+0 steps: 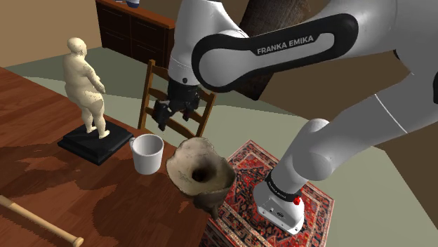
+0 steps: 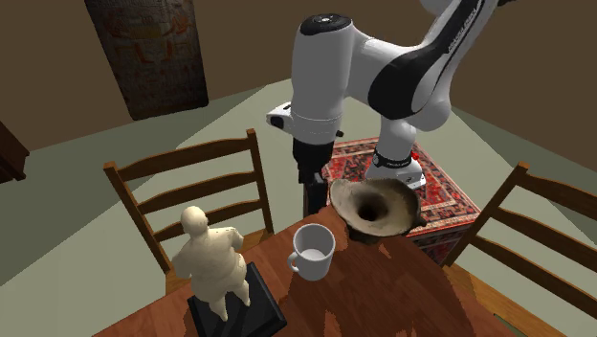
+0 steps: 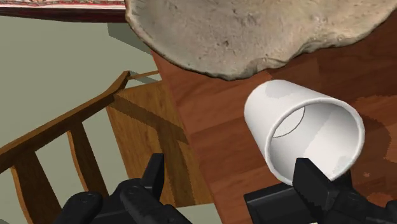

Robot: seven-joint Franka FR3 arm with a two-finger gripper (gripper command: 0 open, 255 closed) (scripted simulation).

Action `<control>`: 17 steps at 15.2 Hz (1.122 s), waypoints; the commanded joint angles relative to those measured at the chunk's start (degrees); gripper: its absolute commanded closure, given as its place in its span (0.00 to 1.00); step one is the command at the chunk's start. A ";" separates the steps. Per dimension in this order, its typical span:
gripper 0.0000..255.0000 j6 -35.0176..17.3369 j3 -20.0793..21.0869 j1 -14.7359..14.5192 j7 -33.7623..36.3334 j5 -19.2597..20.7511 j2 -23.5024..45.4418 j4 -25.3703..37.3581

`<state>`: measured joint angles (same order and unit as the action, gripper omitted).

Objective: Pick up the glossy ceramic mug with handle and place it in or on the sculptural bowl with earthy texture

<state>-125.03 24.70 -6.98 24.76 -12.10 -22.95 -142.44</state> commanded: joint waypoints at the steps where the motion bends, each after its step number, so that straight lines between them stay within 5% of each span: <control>1: 0.00 -3.31 2.15 -0.09 1.95 0.43 4.16 0.91; 11: 0.00 -13.03 5.61 0.38 5.76 3.27 13.09 -0.26; 17: 0.00 -13.03 5.59 0.37 5.77 3.27 13.09 -0.26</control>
<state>-138.02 30.29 -6.61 30.52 -8.84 -9.88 -142.70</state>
